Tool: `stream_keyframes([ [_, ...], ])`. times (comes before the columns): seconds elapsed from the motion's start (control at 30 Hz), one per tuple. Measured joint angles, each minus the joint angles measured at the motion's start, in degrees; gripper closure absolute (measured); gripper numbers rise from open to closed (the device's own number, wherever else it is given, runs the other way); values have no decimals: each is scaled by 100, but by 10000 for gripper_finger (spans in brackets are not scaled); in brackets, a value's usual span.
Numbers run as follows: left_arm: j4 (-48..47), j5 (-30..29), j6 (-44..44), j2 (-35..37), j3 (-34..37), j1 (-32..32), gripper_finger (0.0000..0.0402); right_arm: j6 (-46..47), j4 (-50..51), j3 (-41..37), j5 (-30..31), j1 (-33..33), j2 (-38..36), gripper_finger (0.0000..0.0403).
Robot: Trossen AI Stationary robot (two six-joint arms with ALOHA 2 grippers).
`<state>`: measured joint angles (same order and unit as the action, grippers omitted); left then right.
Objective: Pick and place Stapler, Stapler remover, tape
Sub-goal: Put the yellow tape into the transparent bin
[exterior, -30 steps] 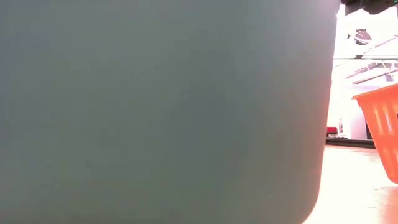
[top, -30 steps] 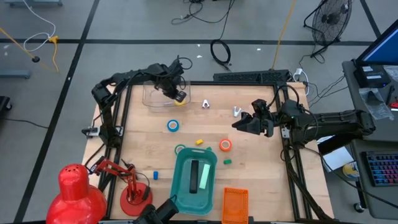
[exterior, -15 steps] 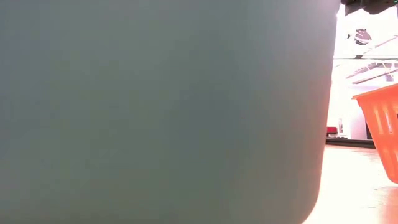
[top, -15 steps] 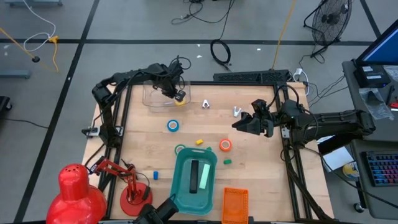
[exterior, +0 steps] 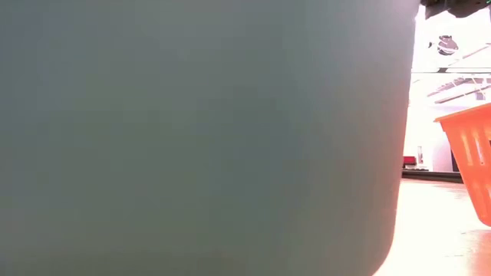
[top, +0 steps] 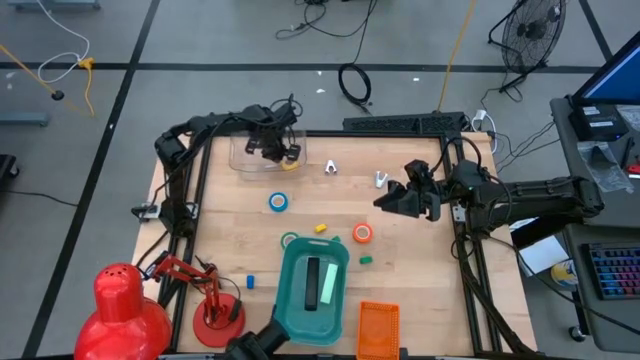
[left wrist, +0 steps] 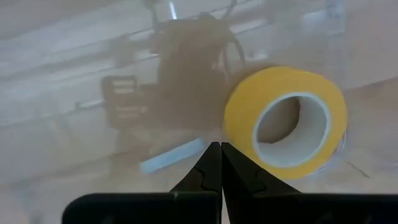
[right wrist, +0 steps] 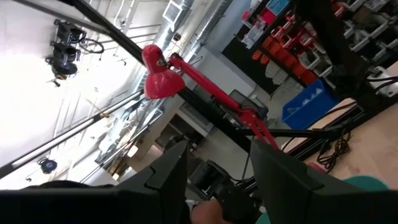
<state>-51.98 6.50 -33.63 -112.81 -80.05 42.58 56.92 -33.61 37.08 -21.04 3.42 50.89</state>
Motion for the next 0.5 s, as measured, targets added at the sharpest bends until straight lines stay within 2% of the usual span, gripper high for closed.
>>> stream_keyframes([
  [0.1,141,214,45,-78,0,-60,401,-2,3,0,-22,-2,0,236],
  [0.33,355,142,33,-125,0,-148,401,14,3,0,-136,0,0,236],
  [0.5,127,38,22,-74,0,-83,401,86,3,0,-163,0,0,236],
])
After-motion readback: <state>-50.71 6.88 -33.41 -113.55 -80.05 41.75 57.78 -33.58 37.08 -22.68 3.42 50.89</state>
